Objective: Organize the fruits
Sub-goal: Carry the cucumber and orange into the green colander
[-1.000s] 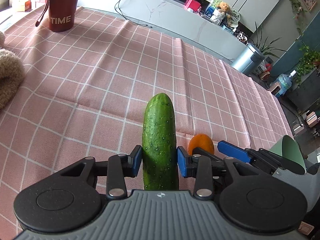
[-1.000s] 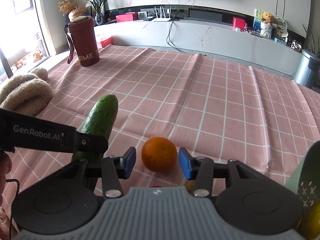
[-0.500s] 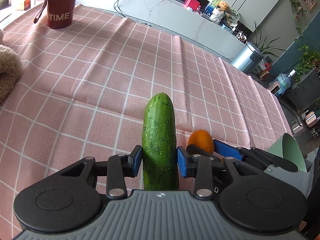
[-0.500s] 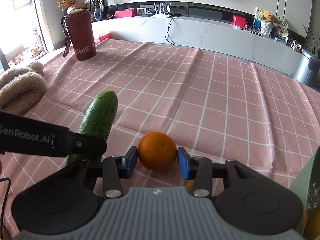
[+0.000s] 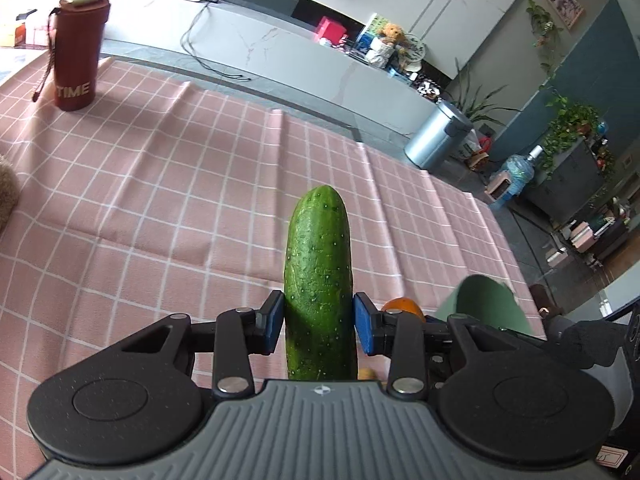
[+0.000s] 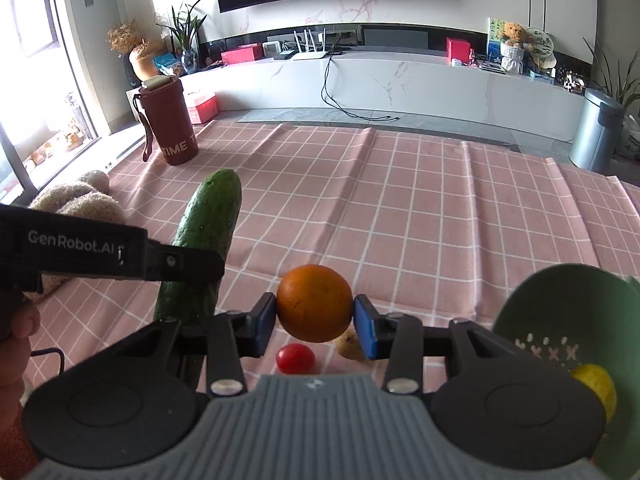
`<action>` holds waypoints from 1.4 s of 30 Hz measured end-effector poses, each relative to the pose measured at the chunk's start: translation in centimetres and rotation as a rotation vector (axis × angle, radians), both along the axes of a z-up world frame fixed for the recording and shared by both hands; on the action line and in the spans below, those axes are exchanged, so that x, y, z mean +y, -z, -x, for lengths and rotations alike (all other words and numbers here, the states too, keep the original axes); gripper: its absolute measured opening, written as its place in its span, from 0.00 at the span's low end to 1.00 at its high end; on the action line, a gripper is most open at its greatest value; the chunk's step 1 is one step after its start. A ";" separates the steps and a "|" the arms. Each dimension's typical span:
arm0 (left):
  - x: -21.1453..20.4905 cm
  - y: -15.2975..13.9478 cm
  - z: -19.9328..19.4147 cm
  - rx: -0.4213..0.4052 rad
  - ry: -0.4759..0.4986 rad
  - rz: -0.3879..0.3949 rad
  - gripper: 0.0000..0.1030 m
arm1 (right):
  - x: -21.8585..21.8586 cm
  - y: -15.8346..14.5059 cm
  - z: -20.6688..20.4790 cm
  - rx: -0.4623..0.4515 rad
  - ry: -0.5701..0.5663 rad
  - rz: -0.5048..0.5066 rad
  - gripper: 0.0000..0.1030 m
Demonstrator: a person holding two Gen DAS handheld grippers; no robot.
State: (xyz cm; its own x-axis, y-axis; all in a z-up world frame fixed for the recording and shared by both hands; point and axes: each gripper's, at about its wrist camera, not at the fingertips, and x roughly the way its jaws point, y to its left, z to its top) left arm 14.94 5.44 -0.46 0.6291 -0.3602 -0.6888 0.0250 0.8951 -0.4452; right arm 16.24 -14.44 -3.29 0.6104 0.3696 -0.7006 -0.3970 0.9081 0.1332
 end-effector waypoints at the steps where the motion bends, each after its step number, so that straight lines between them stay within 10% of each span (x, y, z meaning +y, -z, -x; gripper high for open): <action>1: -0.8 -0.7 0.1 -0.010 0.024 0.009 0.41 | -0.8 -0.5 0.4 0.004 0.001 0.001 0.38; 10: -11.0 -4.2 -0.6 -0.086 0.217 0.018 0.41 | -11.1 -4.8 4.1 0.016 0.030 0.090 0.38; 18: -17.6 -0.6 -3.9 -0.006 0.286 0.004 0.41 | -17.2 -4.0 3.5 0.108 0.004 0.239 0.38; 28: -20.1 4.5 -6.5 0.179 0.282 -0.055 0.41 | -18.4 -0.9 0.2 0.205 -0.077 0.346 0.38; 42: -22.0 5.7 -7.5 0.236 0.295 -0.162 0.41 | -17.5 1.6 -1.3 0.255 -0.224 0.486 0.38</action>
